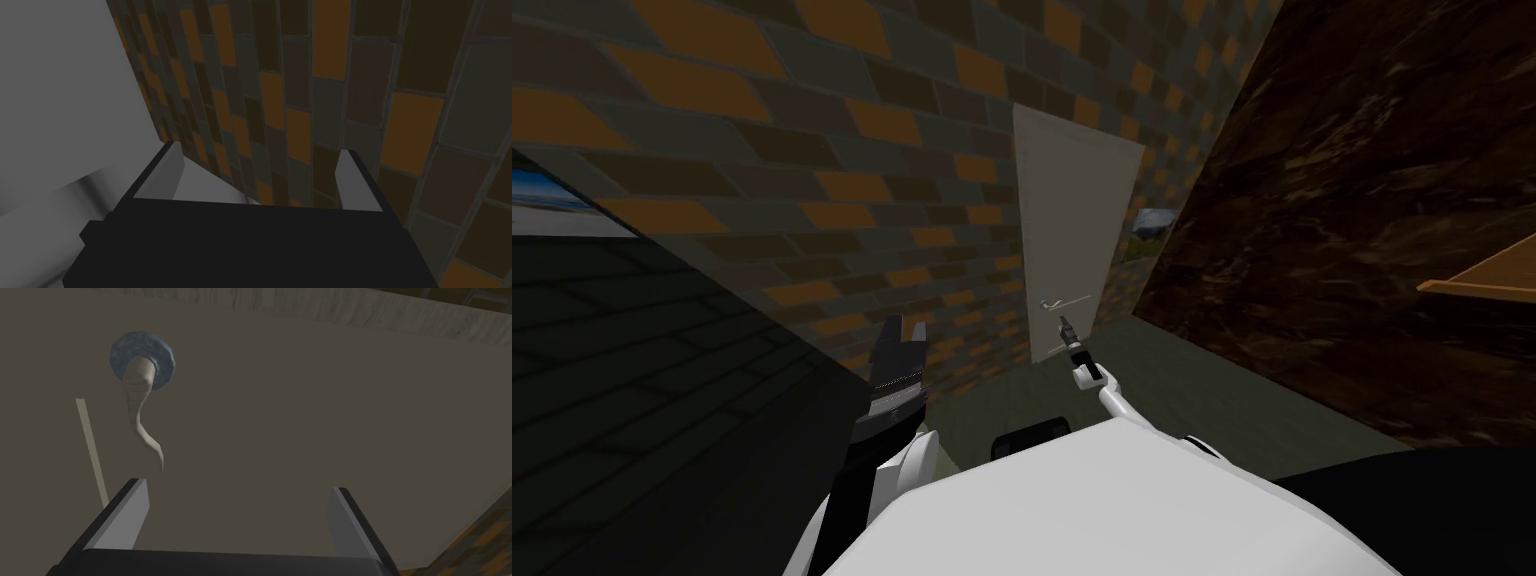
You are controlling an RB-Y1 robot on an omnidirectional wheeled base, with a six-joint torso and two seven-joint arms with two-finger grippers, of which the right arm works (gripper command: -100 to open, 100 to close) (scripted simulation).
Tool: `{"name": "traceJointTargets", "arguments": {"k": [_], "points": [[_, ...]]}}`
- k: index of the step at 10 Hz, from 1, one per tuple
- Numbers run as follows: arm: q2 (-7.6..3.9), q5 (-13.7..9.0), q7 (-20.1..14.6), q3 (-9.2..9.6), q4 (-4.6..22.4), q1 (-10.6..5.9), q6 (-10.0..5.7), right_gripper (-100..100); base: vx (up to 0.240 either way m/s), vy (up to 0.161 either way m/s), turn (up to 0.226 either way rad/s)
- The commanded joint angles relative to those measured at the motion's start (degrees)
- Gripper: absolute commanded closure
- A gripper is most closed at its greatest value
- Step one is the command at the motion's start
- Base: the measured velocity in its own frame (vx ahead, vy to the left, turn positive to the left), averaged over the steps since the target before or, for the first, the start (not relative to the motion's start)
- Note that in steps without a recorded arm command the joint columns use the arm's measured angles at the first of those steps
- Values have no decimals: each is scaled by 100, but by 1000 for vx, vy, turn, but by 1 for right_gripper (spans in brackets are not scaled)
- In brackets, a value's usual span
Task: Pull the door open
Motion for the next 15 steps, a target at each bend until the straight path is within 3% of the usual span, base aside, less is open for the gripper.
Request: {"name": "traceJointTargets", "arguments": {"k": [1, 6, 7, 15], "points": [[-21, -48, 11, 14, 251, -108, -20, -100, 24, -66, 162], [-108, -196, 27, 51, 1029, -465, -101, -100, 34, -110, 144], [-108, -196, 27, 51, 1054, -465, -101, -100, 21, -81, 52], [-214, -381, 48, 99, 2061, -913, -203, -100, 22, -79, 108]]}}
